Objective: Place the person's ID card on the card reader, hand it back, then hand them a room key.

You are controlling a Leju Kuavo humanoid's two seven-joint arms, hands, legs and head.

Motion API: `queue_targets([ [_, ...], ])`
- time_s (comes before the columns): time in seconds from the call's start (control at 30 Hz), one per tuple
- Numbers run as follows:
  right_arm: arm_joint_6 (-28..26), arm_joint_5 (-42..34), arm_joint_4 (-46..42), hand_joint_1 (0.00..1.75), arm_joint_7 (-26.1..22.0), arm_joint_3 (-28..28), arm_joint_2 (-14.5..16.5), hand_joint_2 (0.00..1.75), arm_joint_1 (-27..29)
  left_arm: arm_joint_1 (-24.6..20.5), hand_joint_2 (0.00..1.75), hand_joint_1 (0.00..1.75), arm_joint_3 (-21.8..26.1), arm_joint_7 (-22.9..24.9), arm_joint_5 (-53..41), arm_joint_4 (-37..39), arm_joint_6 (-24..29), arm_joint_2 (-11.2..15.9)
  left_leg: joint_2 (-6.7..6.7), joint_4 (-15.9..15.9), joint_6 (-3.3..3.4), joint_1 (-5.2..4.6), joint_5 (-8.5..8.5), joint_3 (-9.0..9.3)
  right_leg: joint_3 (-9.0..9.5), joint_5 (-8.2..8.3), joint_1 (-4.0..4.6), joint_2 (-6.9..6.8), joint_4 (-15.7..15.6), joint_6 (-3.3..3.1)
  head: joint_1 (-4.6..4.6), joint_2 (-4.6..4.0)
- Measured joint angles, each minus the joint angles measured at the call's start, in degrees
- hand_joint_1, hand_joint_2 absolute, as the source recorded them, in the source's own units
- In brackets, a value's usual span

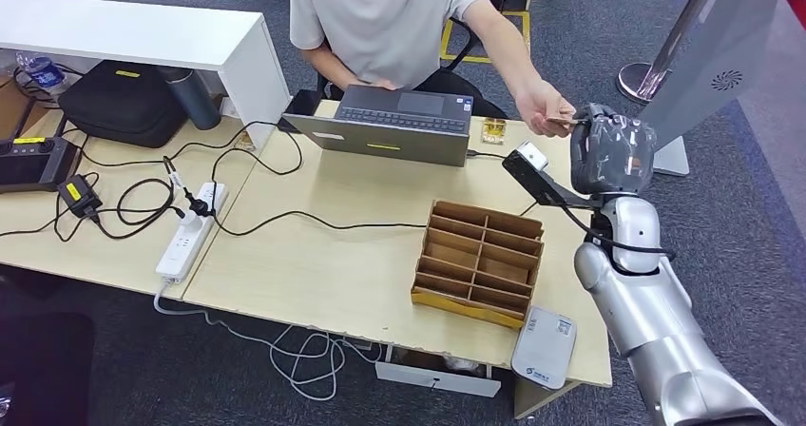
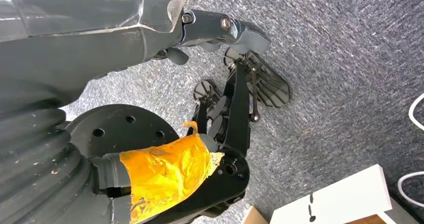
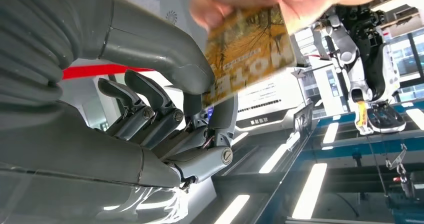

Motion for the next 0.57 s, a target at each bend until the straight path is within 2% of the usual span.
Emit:
queue_targets([
  [0.1, 0.0, 3.5, 3.6, 0.00, 1.8, 1.6, 1.4, 1.75, -2.7, -0.1, 1.75, 0.00, -0.1, -0.1, 0.3, 0.0, -1.0, 0.1, -0.01, 0.0, -0.01, 0.01, -0.02, -0.02, -0.05, -0.05, 0.00, 0.00, 0.0, 0.01, 0.00, 0.00],
  [0.33, 0.0, 5.4, 5.7, 0.00, 3.6, 2.3, 0.9, 1.75, -3.1, -0.2, 1.75, 0.00, -0.1, 0.6, 1.3, 0.0, 0.2, 0.1, 0.04, 0.0, 0.01, 0.00, -0.01, 0.02, -0.03, -0.01, -0.01, 0.02, -0.1, 0.00, 0.00, 0.00],
  [0.57, 0.4, 8.7, 5.6, 0.00, 6.8, 1.7, -3.0, 1.75, -1.2, -1.4, 1.75, 0.00, -0.1, -1.2, 2.7, 0.0, 4.8, -3.1, 0.02, 0.1, 0.03, -0.03, -0.01, 0.03, 0.00, 0.07, -0.04, 0.01, -0.1, 0.09, -0.01, 0.00],
])
